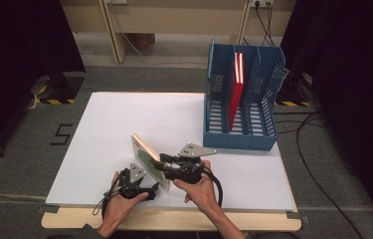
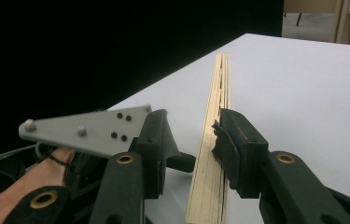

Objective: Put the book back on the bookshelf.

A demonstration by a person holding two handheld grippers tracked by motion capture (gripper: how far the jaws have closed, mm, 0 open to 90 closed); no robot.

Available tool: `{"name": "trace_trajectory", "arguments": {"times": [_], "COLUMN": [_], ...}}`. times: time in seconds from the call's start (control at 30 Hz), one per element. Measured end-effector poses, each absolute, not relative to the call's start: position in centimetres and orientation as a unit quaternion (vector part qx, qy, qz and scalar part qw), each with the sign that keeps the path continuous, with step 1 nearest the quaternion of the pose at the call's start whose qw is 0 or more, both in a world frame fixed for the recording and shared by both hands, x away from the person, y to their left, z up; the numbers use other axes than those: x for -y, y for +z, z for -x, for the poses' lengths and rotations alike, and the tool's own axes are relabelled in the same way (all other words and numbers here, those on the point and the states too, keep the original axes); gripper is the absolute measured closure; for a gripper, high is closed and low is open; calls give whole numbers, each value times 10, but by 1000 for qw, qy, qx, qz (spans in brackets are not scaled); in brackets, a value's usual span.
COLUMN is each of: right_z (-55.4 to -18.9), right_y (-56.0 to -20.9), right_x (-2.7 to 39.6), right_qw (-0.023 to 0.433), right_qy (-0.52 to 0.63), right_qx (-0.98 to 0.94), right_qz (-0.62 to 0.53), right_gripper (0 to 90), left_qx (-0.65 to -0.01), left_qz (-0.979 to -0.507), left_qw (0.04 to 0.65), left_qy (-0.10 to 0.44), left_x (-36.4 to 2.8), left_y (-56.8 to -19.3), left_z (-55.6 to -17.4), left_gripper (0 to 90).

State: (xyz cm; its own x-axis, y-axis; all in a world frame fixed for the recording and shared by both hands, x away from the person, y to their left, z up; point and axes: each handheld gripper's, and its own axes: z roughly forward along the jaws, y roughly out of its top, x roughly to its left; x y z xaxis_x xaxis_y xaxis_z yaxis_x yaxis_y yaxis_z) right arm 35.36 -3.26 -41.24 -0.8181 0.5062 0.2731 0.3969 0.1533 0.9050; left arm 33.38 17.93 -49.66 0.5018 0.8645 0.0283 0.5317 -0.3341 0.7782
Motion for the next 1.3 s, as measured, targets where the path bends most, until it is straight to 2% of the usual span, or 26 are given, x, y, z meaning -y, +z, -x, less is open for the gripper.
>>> {"name": "trace_trajectory", "arguments": {"times": [0.27, 0.4, 0.87, 1.3], "right_z": [-343, -343, -339, -342], "right_y": [-409, -409, -409, -441], "right_x": [22, 22, 24, 13], "right_qw": [78, 78, 102, 147], "right_qy": [559, 560, 554, 506], "right_qx": [-782, -782, -784, -809], "right_qz": [-264, -261, -261, -260], "right_gripper": [605, 584, 414, 436], "left_qx": [-467, -464, -467, -471], "left_qz": [-758, -757, -753, -749], "left_qw": [394, 396, 399, 400], "left_qy": [229, 235, 236, 239], "left_x": [-198, -198, -200, -207], "left_y": [-487, -485, -484, -484], "left_z": [-338, -338, -338, -340], "left_gripper": [148, 148, 148, 148]}}
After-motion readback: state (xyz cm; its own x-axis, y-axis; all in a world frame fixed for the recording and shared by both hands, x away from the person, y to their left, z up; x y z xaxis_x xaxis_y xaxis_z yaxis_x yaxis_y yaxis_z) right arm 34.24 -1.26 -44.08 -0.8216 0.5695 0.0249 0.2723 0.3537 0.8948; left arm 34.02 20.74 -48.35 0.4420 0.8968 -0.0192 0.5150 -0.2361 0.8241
